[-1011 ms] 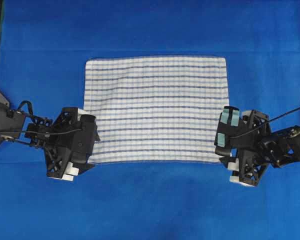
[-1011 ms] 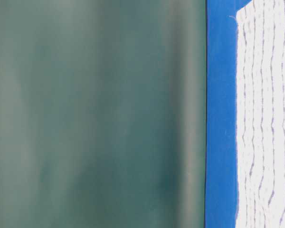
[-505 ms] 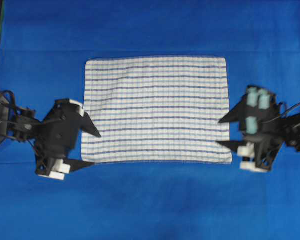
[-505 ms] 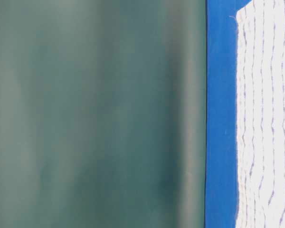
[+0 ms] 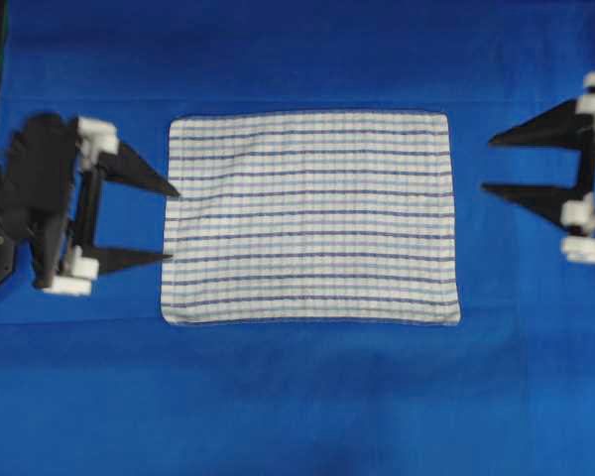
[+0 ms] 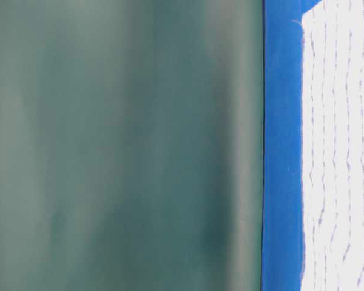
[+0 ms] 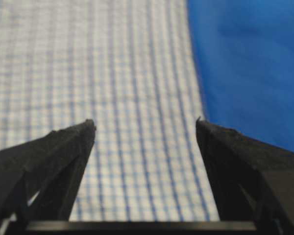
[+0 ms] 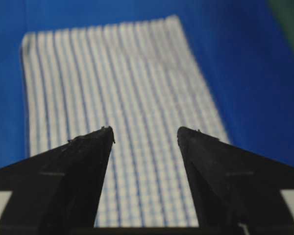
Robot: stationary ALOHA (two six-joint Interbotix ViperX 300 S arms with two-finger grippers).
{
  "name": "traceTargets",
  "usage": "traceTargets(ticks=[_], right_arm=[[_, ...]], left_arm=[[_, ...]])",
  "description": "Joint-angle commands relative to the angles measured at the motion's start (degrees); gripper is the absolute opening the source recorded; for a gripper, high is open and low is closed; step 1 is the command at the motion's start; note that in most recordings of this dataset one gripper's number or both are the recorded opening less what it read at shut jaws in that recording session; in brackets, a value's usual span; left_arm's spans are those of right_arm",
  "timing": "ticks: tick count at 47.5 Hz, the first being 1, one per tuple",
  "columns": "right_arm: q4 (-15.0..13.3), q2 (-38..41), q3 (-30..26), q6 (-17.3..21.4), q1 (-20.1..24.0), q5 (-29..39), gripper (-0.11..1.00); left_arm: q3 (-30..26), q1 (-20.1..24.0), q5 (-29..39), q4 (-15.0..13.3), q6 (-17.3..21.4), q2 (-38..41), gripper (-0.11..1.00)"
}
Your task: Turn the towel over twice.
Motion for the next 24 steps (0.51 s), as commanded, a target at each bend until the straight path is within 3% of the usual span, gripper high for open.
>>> traceTargets(ticks=[1, 11, 24], right_arm=[[-1.32, -2.46, 0.53, -0.09, -1.23, 0.35, 0.61], [-1.49, -5.36, 4.39, 0.53, -4.39, -2.64, 0.59], [-1.49, -4.92, 4.66, 0.79, -5.8, -4.04, 0.58]], left_arm=[[0.09, 1.41, -0.7, 0.09, 0.18, -2.81, 0.78], [3.34, 2.46, -4.39, 0.09, 0.18, -7.29, 0.78], [4.39, 2.64, -5.45, 0.09, 0.09, -8.26, 0.78]])
